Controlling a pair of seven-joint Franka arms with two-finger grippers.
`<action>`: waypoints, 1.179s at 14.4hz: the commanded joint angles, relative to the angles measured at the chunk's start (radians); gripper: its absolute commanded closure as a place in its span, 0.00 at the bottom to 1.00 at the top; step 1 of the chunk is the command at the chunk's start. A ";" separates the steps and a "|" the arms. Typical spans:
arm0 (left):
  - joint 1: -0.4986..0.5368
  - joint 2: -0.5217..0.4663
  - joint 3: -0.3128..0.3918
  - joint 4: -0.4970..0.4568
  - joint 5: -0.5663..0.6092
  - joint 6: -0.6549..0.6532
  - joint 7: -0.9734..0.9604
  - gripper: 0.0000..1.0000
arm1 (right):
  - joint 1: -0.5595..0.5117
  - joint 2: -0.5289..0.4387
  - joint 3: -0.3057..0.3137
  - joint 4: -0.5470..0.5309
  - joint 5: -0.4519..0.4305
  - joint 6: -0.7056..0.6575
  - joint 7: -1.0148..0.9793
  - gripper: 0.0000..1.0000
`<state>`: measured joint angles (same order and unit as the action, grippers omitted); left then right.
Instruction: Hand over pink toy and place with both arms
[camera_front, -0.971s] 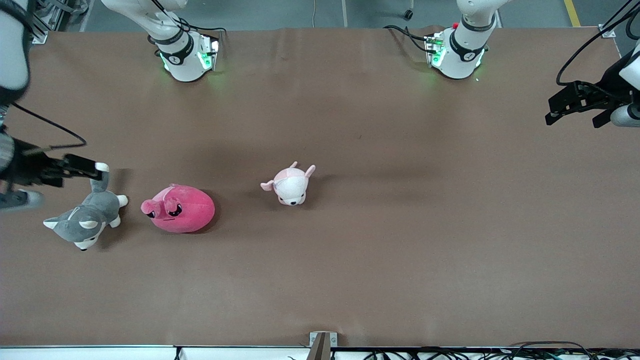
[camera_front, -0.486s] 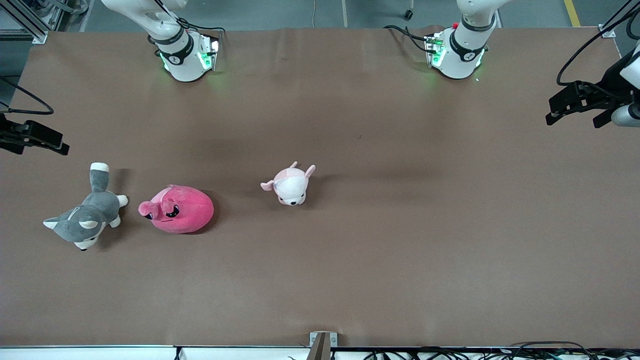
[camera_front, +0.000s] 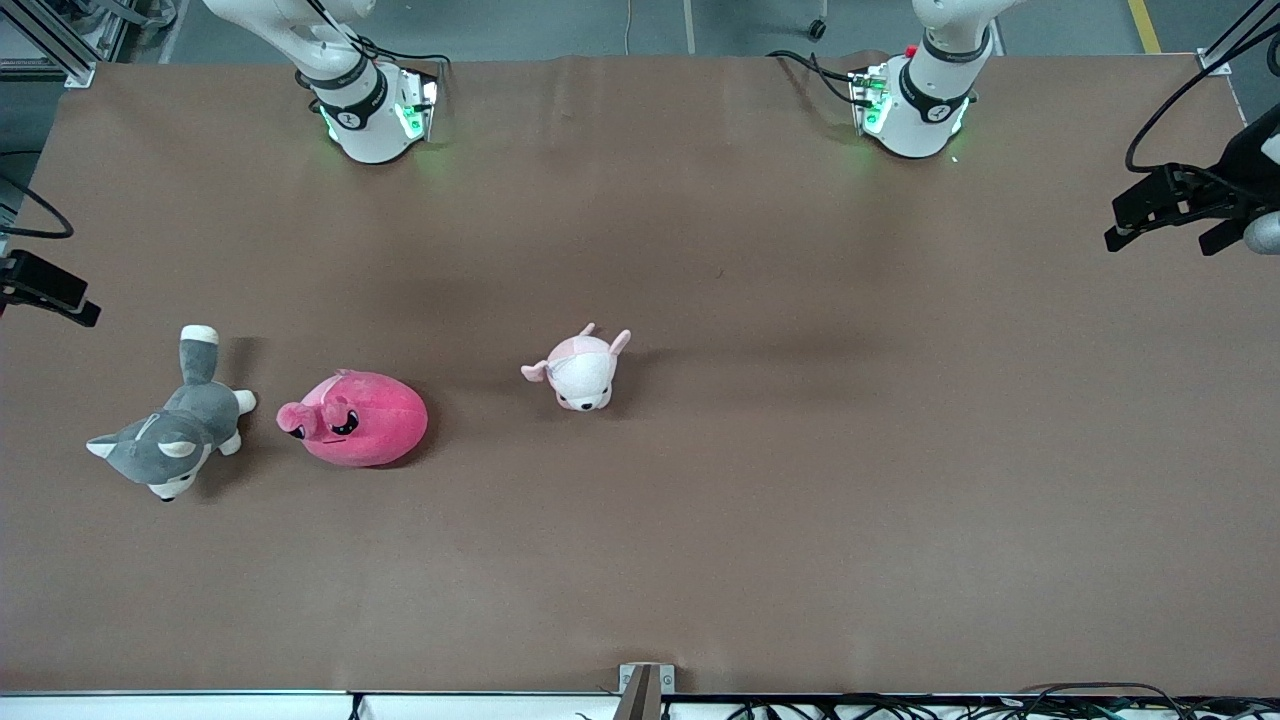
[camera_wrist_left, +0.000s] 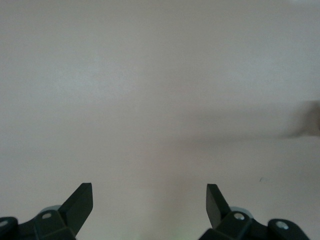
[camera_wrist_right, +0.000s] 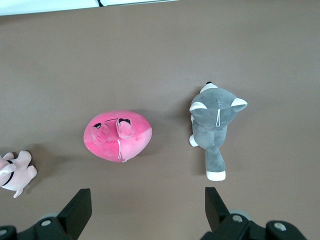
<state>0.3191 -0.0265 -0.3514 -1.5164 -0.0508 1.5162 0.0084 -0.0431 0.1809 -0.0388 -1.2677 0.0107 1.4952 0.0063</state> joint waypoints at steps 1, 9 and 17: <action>-0.179 -0.006 0.165 -0.001 0.006 0.002 0.001 0.00 | -0.083 -0.035 0.088 -0.035 -0.017 0.020 0.011 0.00; -0.313 -0.007 0.287 0.001 0.009 0.002 0.001 0.00 | -0.070 -0.176 0.091 -0.261 -0.052 0.121 -0.006 0.00; -0.408 -0.010 0.381 0.001 0.011 -0.001 0.002 0.00 | -0.073 -0.216 0.083 -0.331 -0.026 0.149 -0.060 0.00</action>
<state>-0.0529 -0.0264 -0.0089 -1.5164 -0.0508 1.5162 0.0081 -0.1028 -0.0008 0.0356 -1.5529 -0.0136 1.6238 -0.0369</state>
